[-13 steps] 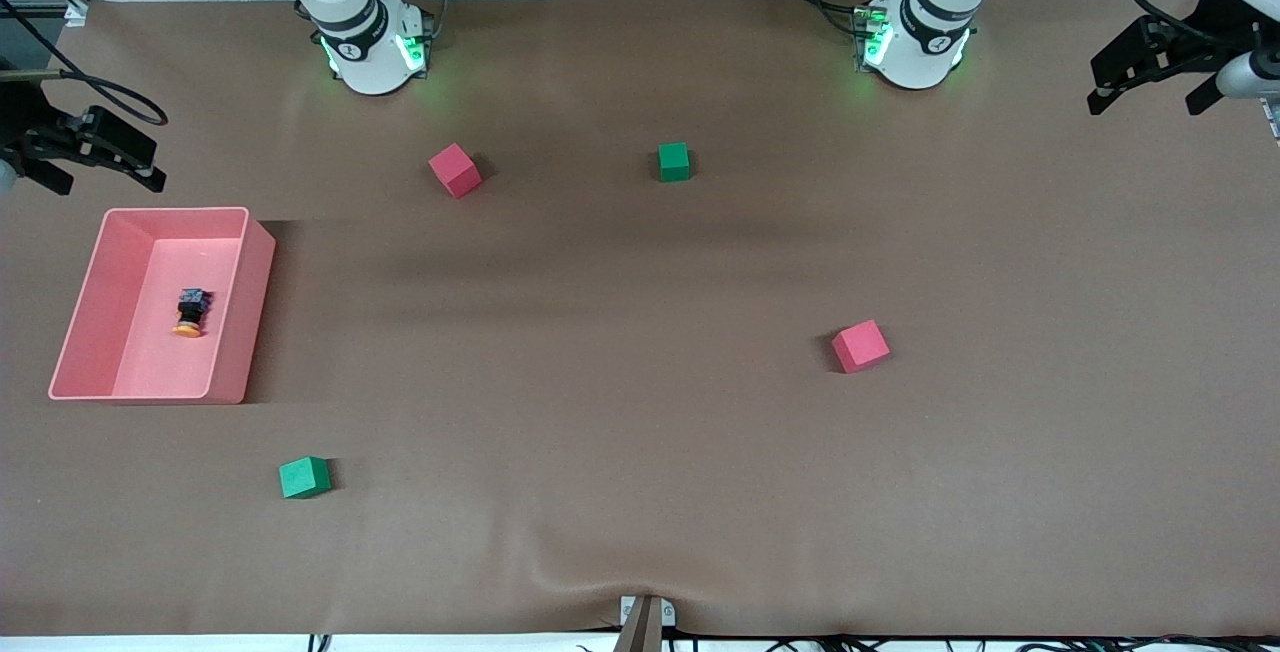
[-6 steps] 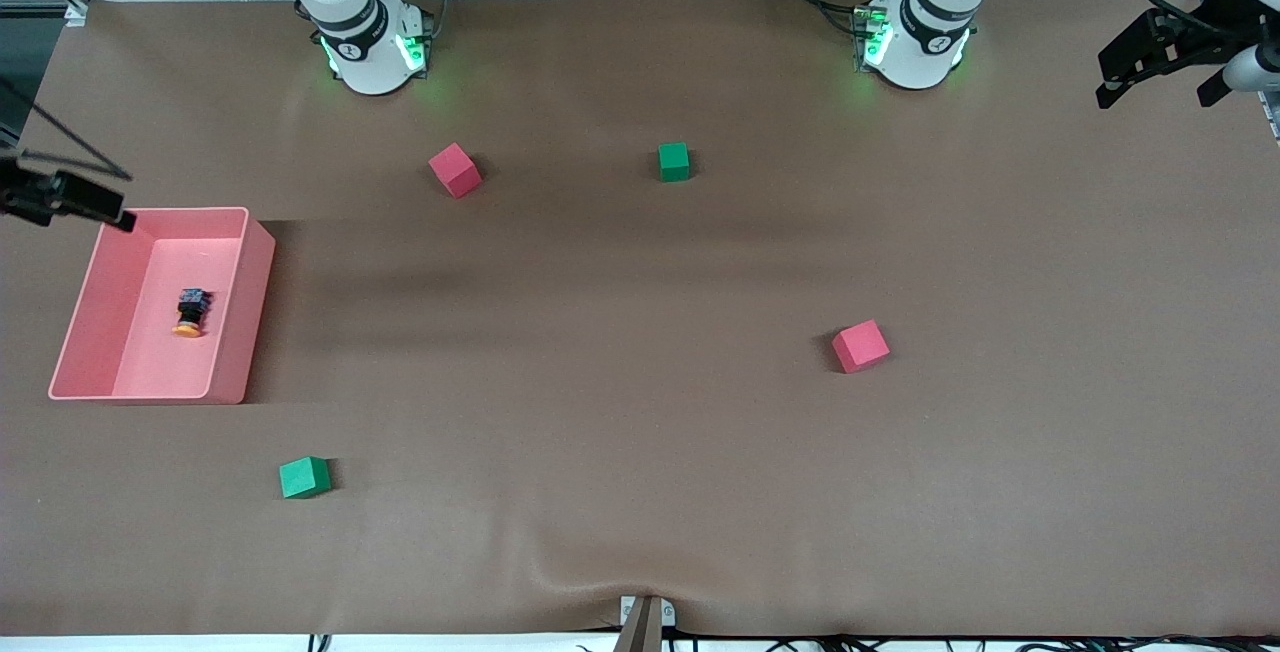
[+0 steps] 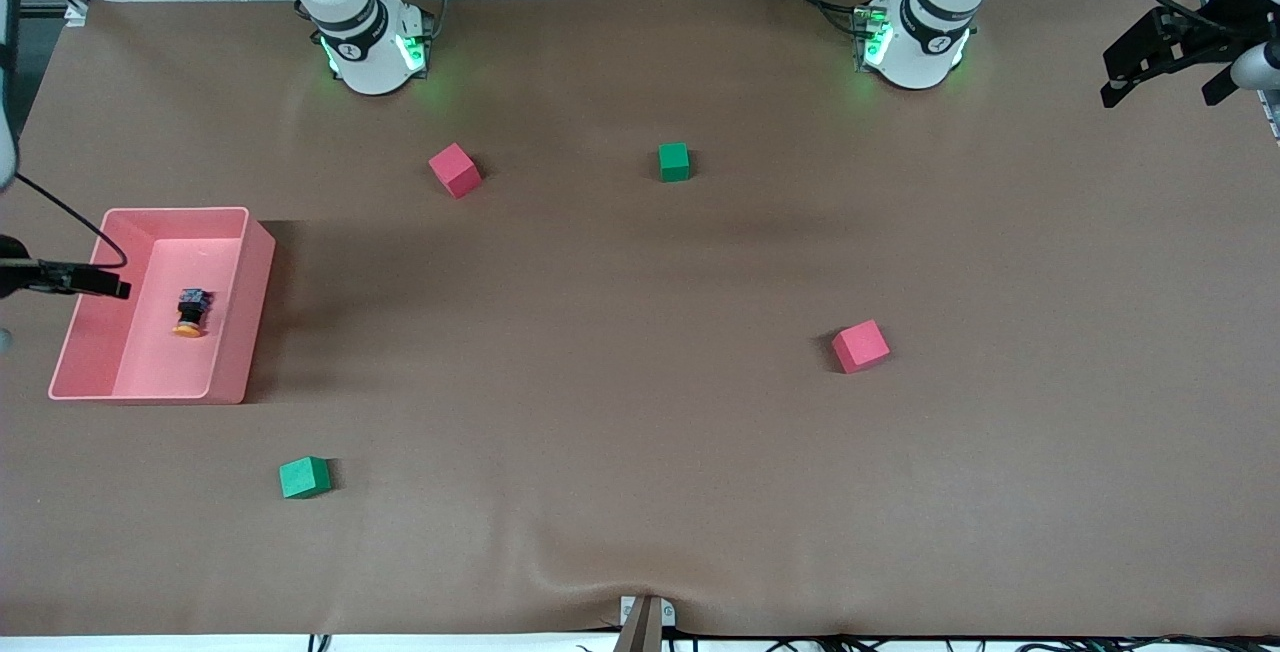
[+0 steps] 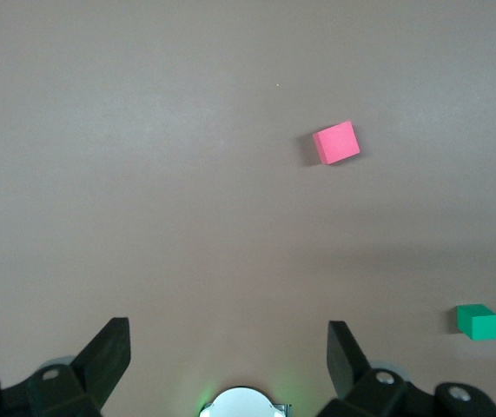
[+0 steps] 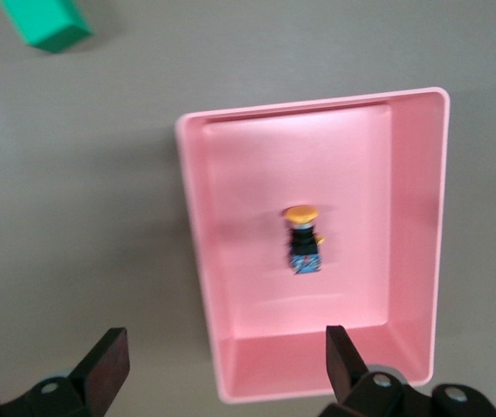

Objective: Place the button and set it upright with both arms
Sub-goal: 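Reach the right gripper into the pink tray above the yellow button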

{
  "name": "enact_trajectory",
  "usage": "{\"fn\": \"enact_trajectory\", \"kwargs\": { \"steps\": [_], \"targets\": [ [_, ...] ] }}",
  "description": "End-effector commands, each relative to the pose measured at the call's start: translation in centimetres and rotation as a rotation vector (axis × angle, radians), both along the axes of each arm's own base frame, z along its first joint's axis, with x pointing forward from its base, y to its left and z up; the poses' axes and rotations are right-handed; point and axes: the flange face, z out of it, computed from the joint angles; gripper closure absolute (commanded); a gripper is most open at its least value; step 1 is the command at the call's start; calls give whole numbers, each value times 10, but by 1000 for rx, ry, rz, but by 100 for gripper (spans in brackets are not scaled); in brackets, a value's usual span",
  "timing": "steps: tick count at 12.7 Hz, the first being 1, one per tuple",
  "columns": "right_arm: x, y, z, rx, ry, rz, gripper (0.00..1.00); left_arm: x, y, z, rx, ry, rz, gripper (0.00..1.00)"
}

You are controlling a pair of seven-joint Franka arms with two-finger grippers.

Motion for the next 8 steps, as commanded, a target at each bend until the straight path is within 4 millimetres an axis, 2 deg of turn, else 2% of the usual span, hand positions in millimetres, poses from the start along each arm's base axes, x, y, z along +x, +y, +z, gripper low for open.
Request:
{"fn": "enact_trajectory", "kwargs": {
  "steps": [1, 2, 3, 6, 8],
  "targets": [
    [-10, -36, -52, 8, 4, 42, 0, 0, 6, 5, 17, 0, 9, 0],
    [-12, -56, -78, 19, -3, 67, 0, 0, 7, 5, 17, 1, 22, 0],
    [-12, -66, -97, 30, -8, 111, 0, 1, 7, 3, 17, 4, 24, 0],
    [-15, -77, -137, 51, 17, 109, 0, 2, 12, 3, 17, 5, 36, 0],
    [-23, -73, -167, 56, 18, 112, 0, 2, 12, 3, 18, 5, 32, 0]
  ]
}}
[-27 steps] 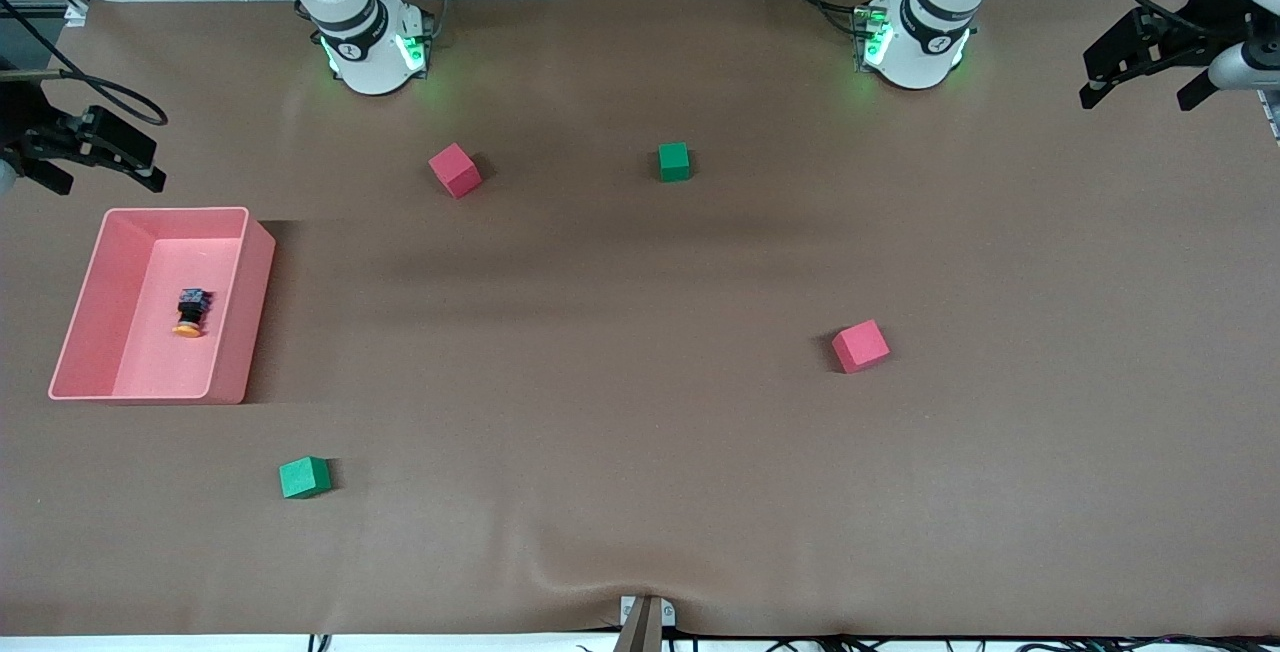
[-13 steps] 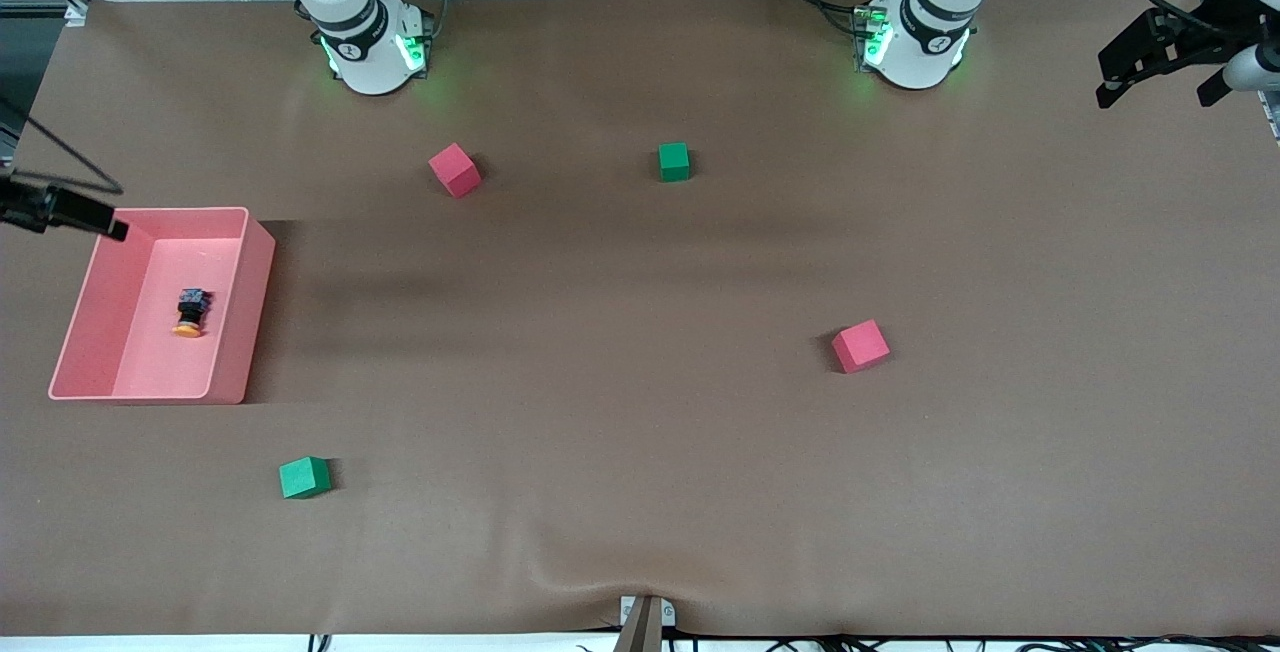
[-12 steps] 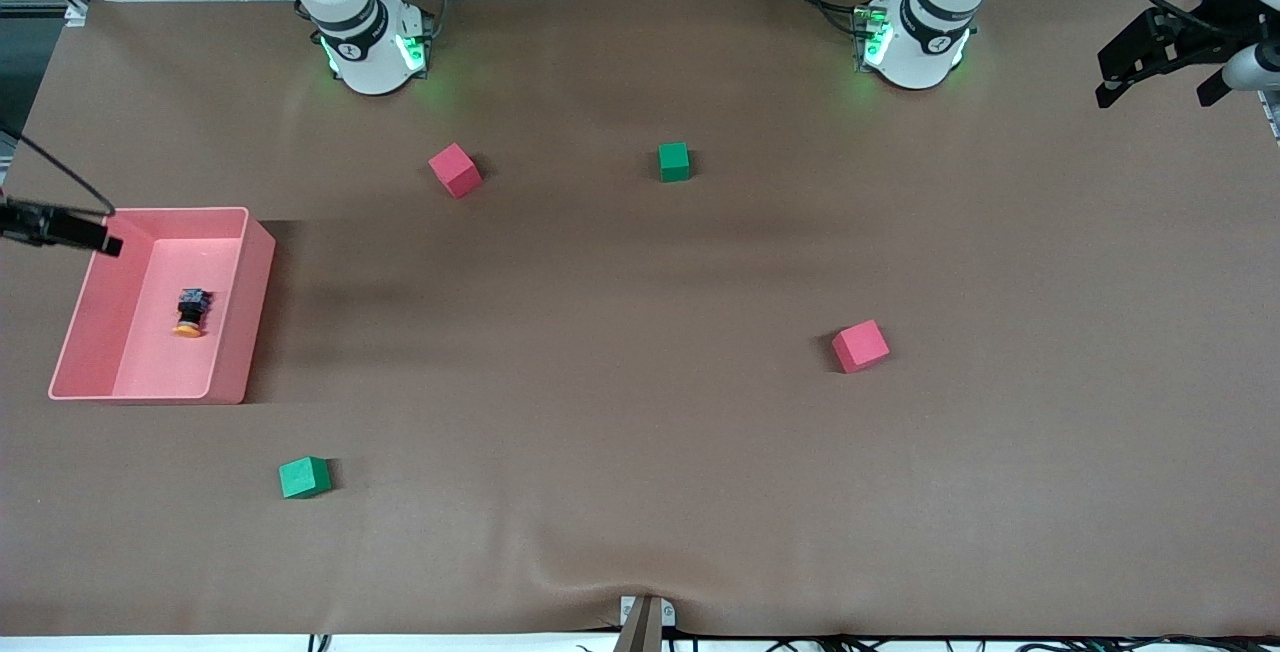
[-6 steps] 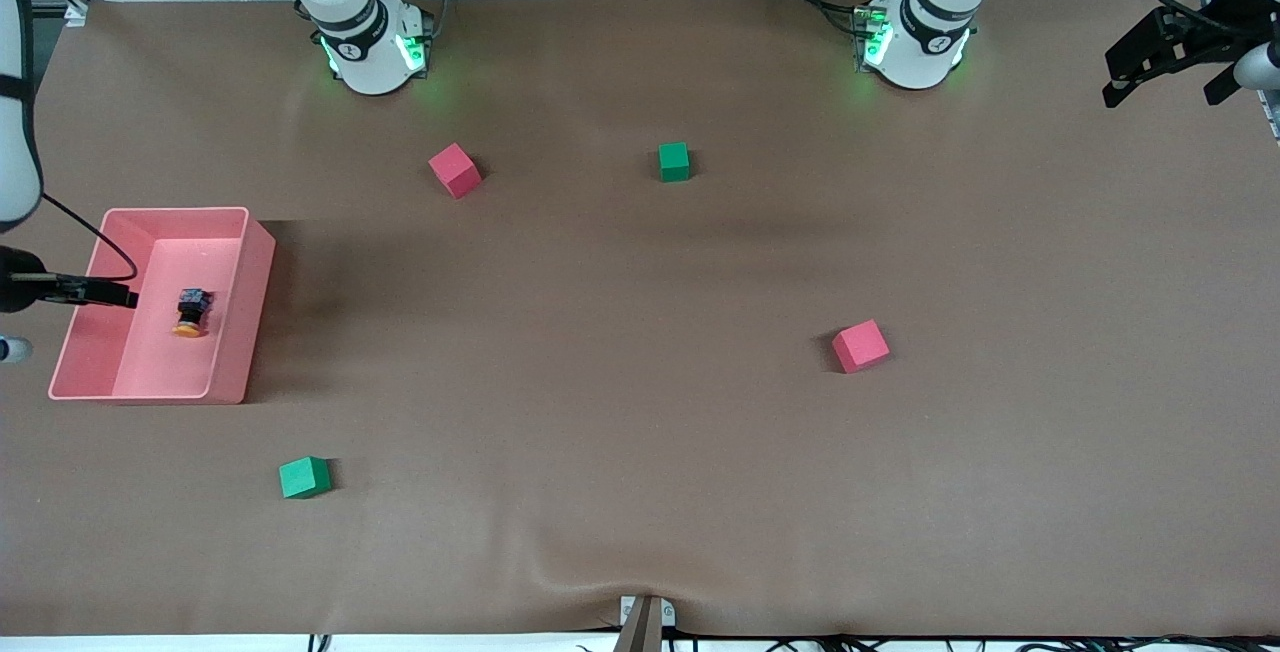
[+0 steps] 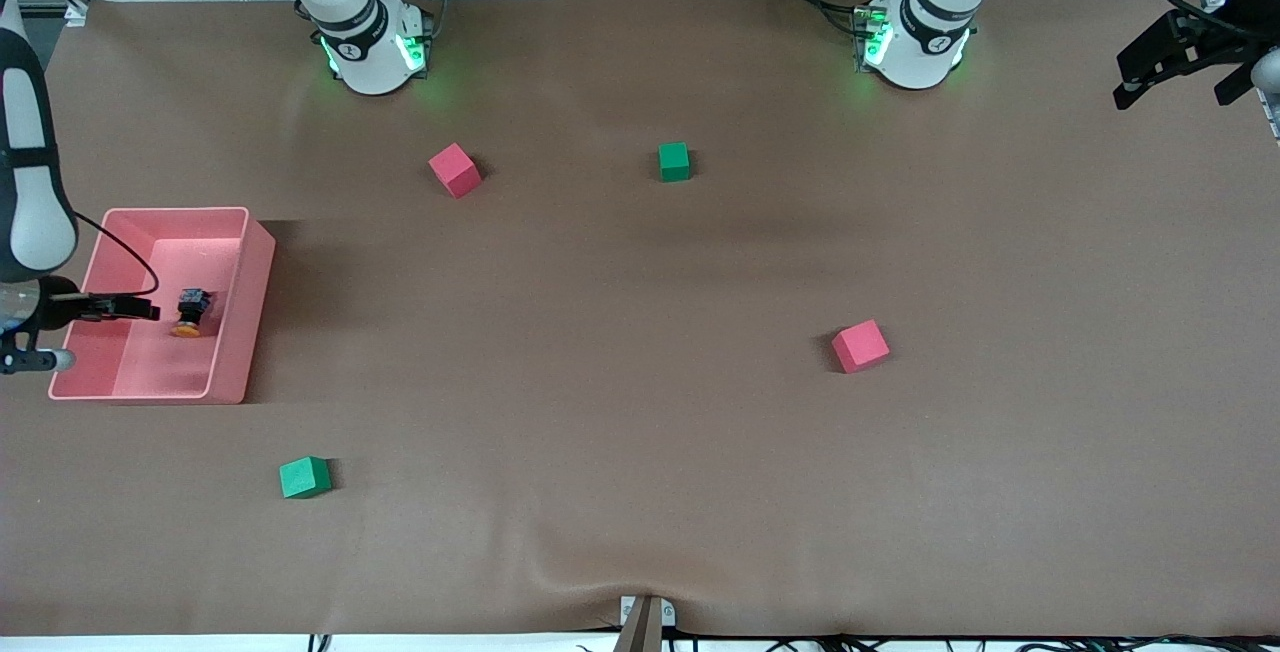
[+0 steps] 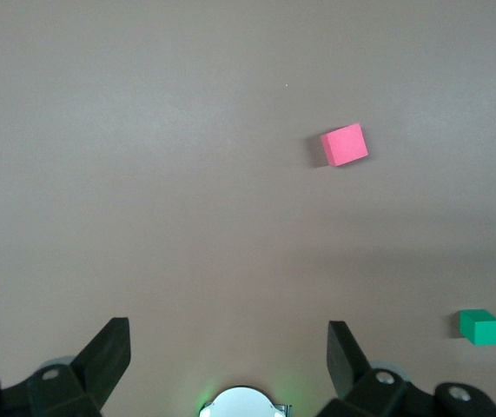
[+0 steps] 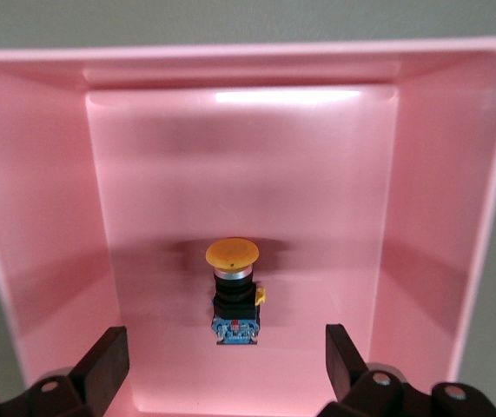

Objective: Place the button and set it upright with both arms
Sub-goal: 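Lower the right gripper and close it on the yellow button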

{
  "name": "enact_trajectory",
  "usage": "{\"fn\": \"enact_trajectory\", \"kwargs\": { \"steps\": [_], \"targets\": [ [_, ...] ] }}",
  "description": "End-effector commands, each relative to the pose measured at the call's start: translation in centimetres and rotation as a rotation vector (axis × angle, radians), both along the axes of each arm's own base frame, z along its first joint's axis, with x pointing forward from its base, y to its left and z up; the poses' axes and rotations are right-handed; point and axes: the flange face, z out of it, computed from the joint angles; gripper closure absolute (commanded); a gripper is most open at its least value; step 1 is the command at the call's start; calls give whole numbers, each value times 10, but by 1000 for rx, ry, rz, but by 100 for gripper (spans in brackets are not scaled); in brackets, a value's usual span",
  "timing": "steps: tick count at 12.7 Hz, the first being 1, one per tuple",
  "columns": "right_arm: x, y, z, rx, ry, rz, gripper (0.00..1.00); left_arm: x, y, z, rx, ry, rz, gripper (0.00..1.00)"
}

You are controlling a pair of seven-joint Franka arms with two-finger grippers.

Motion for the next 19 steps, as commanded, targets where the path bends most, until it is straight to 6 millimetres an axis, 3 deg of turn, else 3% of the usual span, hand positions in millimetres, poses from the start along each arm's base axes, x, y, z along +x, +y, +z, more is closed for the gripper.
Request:
{"fn": "enact_trajectory", "kwargs": {
  "steps": [1, 6, 10, 12, 16, 18, 19],
  "targets": [
    [-15, 5, -30, -4, -21, 23, 0, 0, 0, 3, 16, 3, 8, 0],
    [-27, -13, -74, 11, -30, 62, 0, 2, -3, 0, 7, 7, 5, 0],
    [-31, -18, -93, 25, -29, 41, 0, 5, -4, -6, 6, 20, -2, 0],
    [-32, -17, -94, 27, -27, 42, 15, 5, -4, -7, 7, 23, -6, 0],
    [-35, -21, -108, 32, -24, 34, 21, 6, -4, -7, 7, 21, -12, 0],
    [-37, -23, -110, 35, -21, 30, 41, 6, -4, -7, 7, 21, -12, 0],
    [-36, -20, -110, 39, -18, 43, 67, 6, -5, -8, 9, 24, -17, 0]
  ]
}}
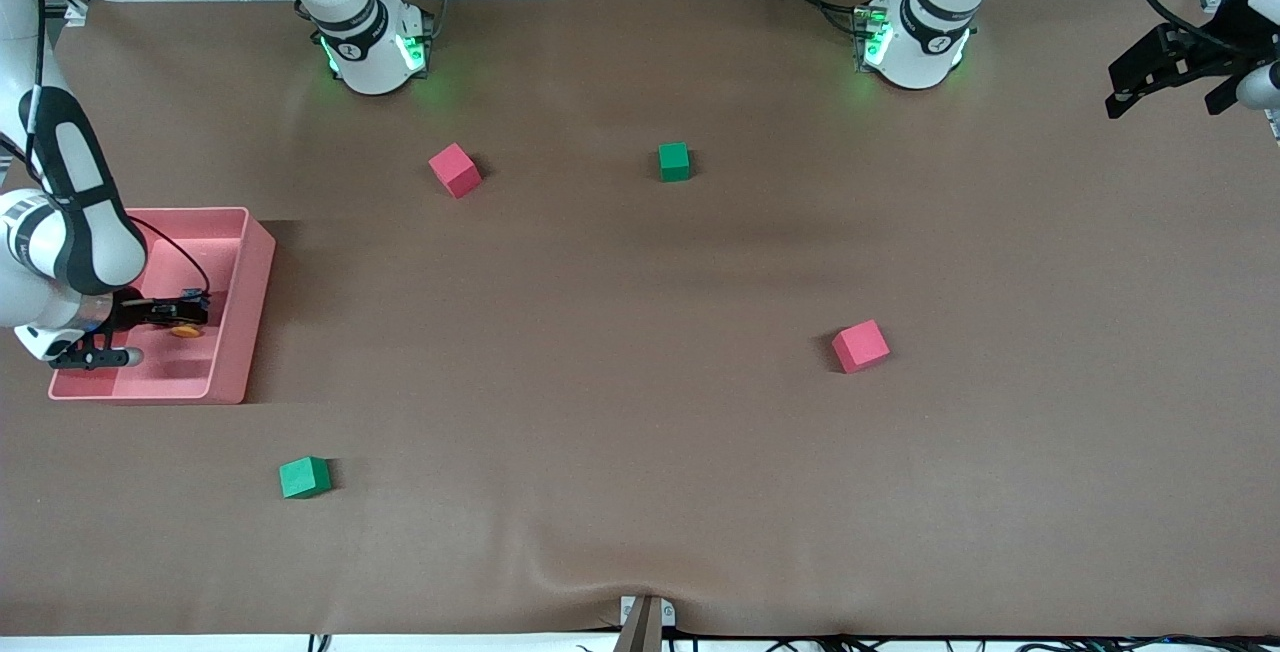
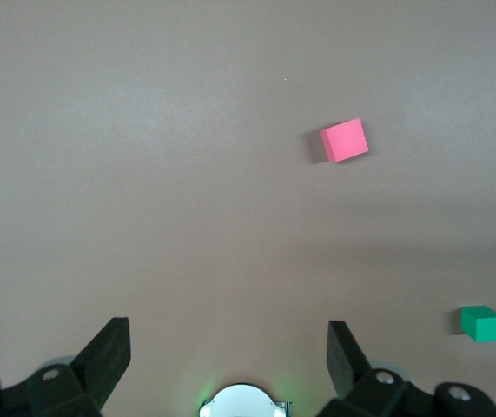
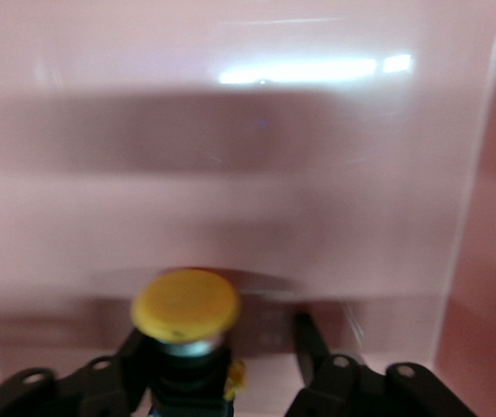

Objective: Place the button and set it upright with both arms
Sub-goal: 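Lower the right gripper and close it on the yellow button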

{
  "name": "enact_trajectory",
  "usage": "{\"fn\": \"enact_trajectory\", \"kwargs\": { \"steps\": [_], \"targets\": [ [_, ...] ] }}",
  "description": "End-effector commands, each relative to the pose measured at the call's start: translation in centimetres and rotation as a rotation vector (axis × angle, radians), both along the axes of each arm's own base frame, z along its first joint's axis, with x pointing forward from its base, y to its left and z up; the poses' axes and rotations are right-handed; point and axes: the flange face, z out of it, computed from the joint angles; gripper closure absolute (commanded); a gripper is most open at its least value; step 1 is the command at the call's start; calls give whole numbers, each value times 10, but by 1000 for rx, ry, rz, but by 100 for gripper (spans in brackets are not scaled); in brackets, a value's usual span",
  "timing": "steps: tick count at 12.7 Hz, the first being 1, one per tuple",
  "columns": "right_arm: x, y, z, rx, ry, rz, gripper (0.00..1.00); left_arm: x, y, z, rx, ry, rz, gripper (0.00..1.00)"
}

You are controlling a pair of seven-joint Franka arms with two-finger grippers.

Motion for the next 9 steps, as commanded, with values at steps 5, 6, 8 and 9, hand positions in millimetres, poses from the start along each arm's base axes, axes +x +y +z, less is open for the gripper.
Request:
{"fn": "enact_trajectory", "kwargs": {
  "steps": [5, 6, 8, 9],
  "targets": [
    [5, 2, 8, 10, -18, 44, 100, -1, -5, 1, 13, 7, -16, 0],
    [8, -1, 14, 7, -22, 42, 100, -1, -5, 0, 13, 9, -18, 0],
    [18, -2, 30, 14, 5, 44, 100, -1, -5, 1, 12, 6, -18, 0],
    [24, -1, 39, 19, 20, 47, 100, 0, -6, 1, 11, 8, -19, 0]
  ]
}}
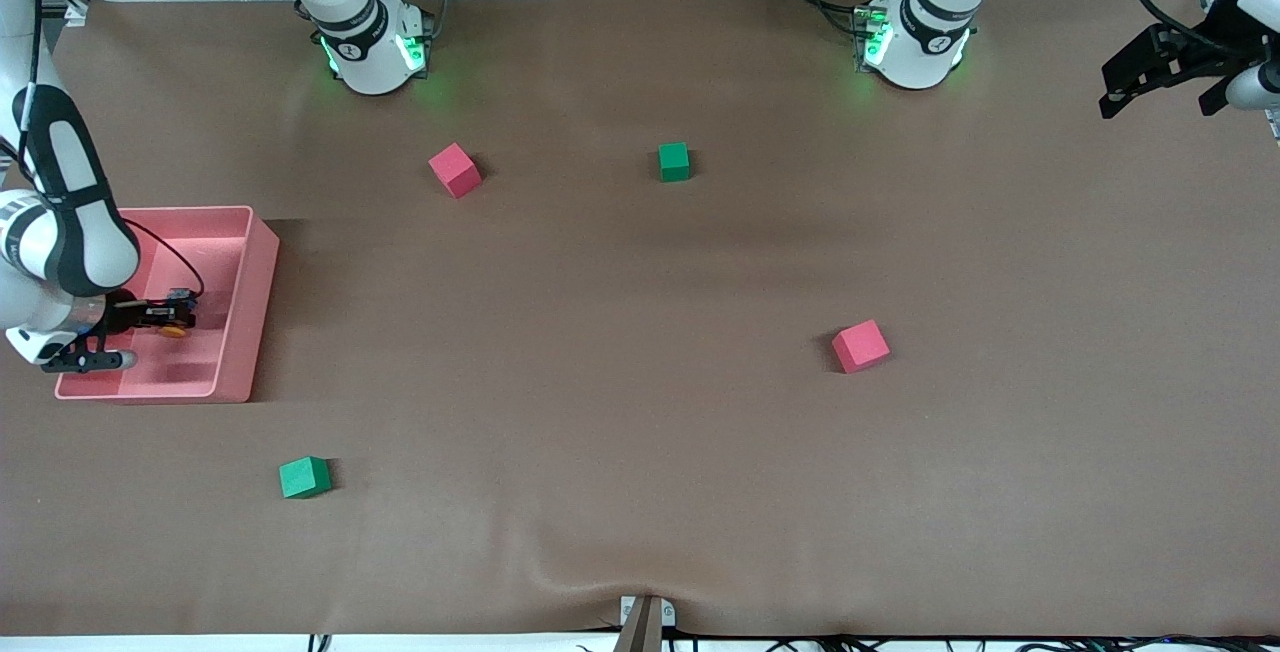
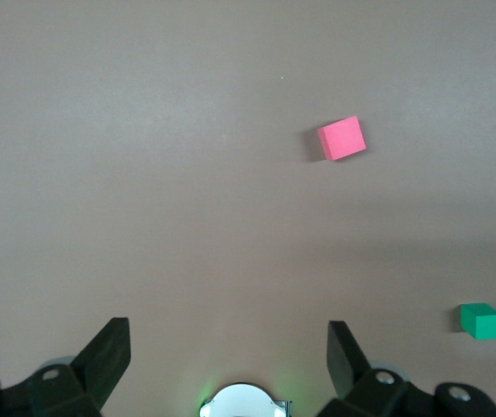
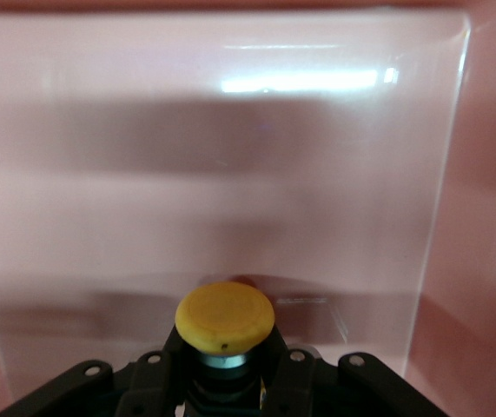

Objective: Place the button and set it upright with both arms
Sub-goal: 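Lower the right gripper and close it on the yellow button, then lift the yellow button out of the pink tray with the right gripper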

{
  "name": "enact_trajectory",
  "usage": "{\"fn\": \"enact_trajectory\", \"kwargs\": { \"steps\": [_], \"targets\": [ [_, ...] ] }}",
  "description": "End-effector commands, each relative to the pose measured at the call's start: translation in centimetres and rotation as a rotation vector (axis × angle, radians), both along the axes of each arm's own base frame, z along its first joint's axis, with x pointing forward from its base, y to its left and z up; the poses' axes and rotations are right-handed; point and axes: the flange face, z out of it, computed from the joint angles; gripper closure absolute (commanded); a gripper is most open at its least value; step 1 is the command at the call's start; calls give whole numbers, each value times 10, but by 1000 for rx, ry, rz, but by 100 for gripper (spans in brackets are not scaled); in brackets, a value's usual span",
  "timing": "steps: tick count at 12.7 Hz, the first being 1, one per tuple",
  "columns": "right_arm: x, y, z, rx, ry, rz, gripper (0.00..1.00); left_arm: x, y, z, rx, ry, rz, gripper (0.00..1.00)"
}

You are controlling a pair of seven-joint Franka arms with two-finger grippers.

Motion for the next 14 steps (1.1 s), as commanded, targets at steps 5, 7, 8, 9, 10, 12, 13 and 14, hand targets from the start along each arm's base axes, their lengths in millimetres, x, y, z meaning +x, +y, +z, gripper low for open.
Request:
{"fn": "enact_trajectory", "kwargs": {
  "steps": [5, 7, 8, 9, 10, 12, 13, 14],
  "targets": [
    [48, 30, 97, 2, 73, 15, 100, 5, -5, -4, 6, 12, -10, 0],
    [68, 64, 143, 2, 127, 27, 100, 10, -7, -12, 8, 29, -9, 0],
    [75, 89, 164, -4, 153, 16, 100, 10, -8, -12, 8, 29, -12, 0],
    [84, 125, 175, -15, 165, -12, 100, 11, -11, -14, 9, 34, -15, 0],
    [91, 173, 185, -19, 166, -68, 100, 11, -12, -14, 9, 34, -18, 0],
    [100, 279, 187, 7, 176, -133, 100, 12, -14, -17, 7, 40, -20, 0],
    [102, 331, 188, 20, 174, -174, 100, 14, -14, -20, 6, 45, -20, 0],
    [105, 384, 190, 14, 149, -214, 100, 18, -14, -26, 6, 57, -20, 0]
  ]
}}
